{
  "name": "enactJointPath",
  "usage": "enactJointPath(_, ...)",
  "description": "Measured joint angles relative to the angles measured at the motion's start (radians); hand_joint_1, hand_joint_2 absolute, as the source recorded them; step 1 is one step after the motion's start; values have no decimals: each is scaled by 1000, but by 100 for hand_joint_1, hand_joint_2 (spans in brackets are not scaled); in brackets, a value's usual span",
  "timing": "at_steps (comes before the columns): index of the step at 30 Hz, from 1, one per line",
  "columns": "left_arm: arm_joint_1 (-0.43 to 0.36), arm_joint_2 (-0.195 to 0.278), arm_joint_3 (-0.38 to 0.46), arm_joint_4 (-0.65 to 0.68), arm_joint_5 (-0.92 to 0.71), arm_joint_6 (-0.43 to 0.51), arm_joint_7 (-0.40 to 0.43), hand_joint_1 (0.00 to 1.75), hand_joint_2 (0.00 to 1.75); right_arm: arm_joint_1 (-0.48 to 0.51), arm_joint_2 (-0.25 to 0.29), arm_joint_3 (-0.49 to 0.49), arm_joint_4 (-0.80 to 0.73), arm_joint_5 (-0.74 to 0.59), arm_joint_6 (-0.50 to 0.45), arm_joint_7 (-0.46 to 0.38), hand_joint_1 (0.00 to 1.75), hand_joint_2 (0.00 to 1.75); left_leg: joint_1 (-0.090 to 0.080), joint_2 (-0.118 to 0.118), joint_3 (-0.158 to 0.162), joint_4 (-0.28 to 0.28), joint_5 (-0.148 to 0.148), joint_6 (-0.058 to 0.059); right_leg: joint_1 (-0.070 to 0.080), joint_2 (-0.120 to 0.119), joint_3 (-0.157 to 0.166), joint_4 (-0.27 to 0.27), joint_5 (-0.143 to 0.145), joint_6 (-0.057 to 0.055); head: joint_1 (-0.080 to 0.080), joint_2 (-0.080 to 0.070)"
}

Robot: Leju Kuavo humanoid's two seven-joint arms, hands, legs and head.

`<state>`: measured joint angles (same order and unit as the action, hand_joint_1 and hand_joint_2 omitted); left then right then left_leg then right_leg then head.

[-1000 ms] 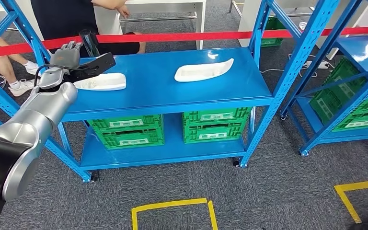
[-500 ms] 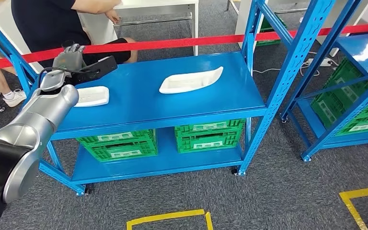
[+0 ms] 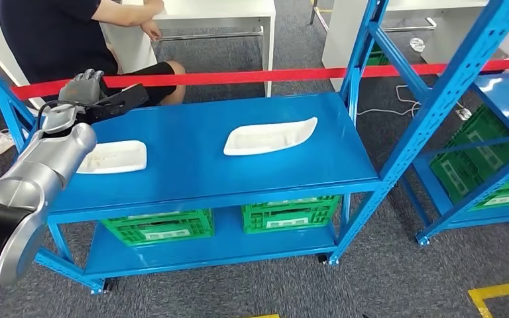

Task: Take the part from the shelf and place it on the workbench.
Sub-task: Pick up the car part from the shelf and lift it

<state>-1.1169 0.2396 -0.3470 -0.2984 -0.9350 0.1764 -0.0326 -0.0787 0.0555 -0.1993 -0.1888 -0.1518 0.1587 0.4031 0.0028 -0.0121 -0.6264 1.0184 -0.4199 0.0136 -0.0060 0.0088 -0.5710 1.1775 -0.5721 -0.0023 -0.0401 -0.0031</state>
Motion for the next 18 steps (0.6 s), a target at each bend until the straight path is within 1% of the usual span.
enactJointPath(1,0,0,2,0,1,-2,0,0,44,-1,0,0,0,0,0,0,0,0,-1,-1,7,0,-8,3,0,-1,-46,56,-24,3,0,0)
enactJointPath(2,1,0,4,0,3,-9,1,0,87,-1,0,0,0,2,0,0,0,0,-2,-2,15,0,-16,4,0,-1,-89,99,-54,5,0,0)
enactJointPath(3,4,-1,7,1,6,-22,3,0,131,0,0,1,0,3,0,2,0,0,-2,-4,25,1,-25,5,0,-2,-121,117,-78,5,1,0)
enactJointPath(4,6,-1,10,1,10,-41,6,0,175,1,0,1,0,4,0,3,0,0,-3,-6,36,1,-35,4,1,-2,-140,106,-83,4,1,0)
enactJointPath(5,7,-1,15,2,16,-65,8,0,175,2,0,1,0,6,0,4,0,0,-3,-7,49,1,-47,2,3,-2,-145,65,-60,-1,1,0)
enactJointPath(6,9,-1,21,3,24,-90,8,0,175,3,0,1,0,6,0,5,0,0,-4,-7,61,0,-58,0,6,-2,-141,2,-6,-7,1,0)
enactJointPath(7,12,-1,28,5,30,-113,7,0,175,5,0,1,0,6,0,4,0,0,-4,-7,72,1,-69,-3,11,-2,-134,-61,64,-15,1,0)
enactJointPath(8,13,0,35,7,35,-133,4,0,175,6,-1,1,0,6,0,1,0,0,-5,-9,80,1,-78,-8,14,-1,-126,-110,120,-22,2,0)
enactJointPath(9,16,2,41,8,38,-147,2,0,175,7,-1,1,0,6,0,-1,0,0,-6,-10,84,0,-85,-13,17,-1,-120,-139,159,-27,2,0)
enactJointPath(10,17,4,45,9,40,-155,0,0,175,7,-1,1,0,6,0,-2,0,0,-7,-11,87,0,-87,-18,19,0,-117,-149,174,-32,2,0)
enactJointPath(11,18,6,48,9,41,-160,-1,0,175,6,-1,1,0,6,0,-3,0,0,-7,-12,89,-2,-89,-21,19,0,-111,-152,173,-34,2,0)
enactJointPath(13,17,12,55,9,46,-166,-6,0,175,4,-1,1,0,6,0,-3,0,0,-7,-10,95,-4,-87,-21,19,2,-103,-159,174,-36,1,0)
enactJointPath(14,17,13,60,9,50,-170,-13,0,175,3,-1,1,0,6,0,-4,0,0,-8,-9,99,-7,-88,-18,18,4,-100,-160,173,-36,0,0)
enactJointPath(16,17,15,70,8,61,-178,-33,0,175,3,-1,1,0,6,0,-5,0,0,-8,-8,103,-14,-89,-19,18,6,-98,-160,168,-39,0,0)
enactJointPath(18,18,15,81,6,68,-179,-50,0,175,3,-1,1,0,6,0,-5,0,0,-8,-6,111,-26,-96,-20,18,7,-97,-159,164,-42,-1,0)
